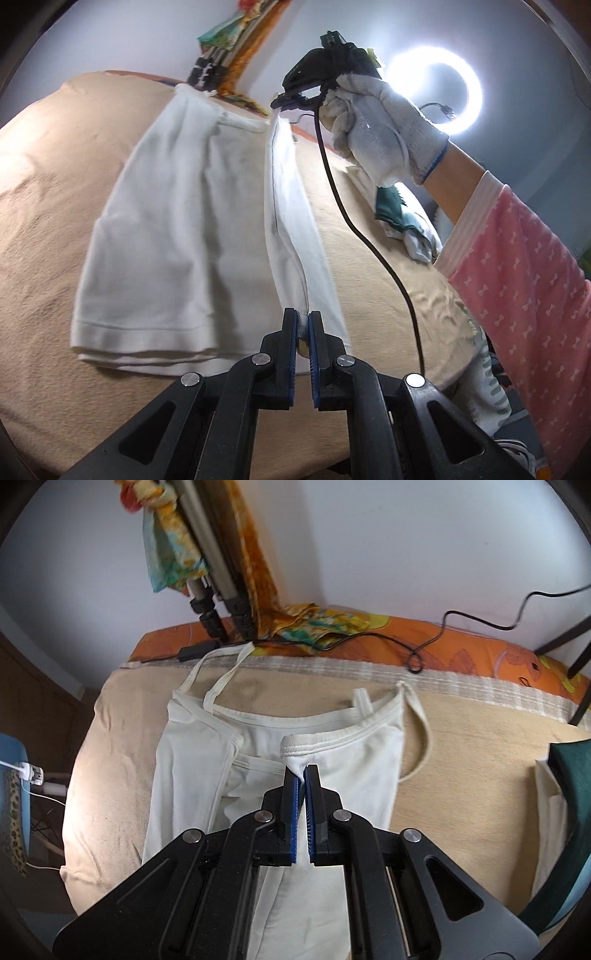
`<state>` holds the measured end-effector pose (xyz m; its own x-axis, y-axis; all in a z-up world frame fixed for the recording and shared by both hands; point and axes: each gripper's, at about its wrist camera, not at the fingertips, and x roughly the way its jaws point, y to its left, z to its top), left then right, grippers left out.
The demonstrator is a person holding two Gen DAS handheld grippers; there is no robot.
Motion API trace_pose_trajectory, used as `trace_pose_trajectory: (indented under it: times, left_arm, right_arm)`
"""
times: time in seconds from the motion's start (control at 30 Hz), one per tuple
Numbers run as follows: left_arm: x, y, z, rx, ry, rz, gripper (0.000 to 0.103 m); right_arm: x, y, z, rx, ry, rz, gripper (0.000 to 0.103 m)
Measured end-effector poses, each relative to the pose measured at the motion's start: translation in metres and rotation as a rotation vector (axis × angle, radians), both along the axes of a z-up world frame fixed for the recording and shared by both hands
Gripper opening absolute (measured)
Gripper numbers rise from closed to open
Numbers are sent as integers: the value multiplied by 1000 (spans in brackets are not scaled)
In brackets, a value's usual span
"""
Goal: Fold small clothes
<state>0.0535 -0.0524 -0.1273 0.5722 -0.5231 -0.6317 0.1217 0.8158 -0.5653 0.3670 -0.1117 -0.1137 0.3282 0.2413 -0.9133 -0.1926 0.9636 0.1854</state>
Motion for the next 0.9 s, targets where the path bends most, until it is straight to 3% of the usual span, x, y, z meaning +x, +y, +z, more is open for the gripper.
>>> trace_pose_trajectory:
  times: [0.43,0.47,0.5,0.53,0.6,0.77,0.9]
  left_arm:
    - [2,5,-17,6,52,-17,4]
    - [1,4,-15,13,47,-20,9]
    - [1,4,-12,17,39,-21,19]
    - [-1,5,-8,22,29,-21,23]
    - [-4,8,-1,30,16,-22,30]
    - [-18,21,21,43,-21,-26,36]
    - [-29,44,34,64,-39,-9,38]
  right_arm:
    - [5,17,-45,-35,48,22,7]
    - [4,15,-44,-19,55,21,9]
    - [2,13,-42,6,63,18,17]
    - [-1,9,-38,33,63,15,27]
    - [-12,3,-25,66,36,10,35]
    - [-68,-28,22,128,-29,-21,36]
    - [-127,-59,42,162,-35,-63,36]
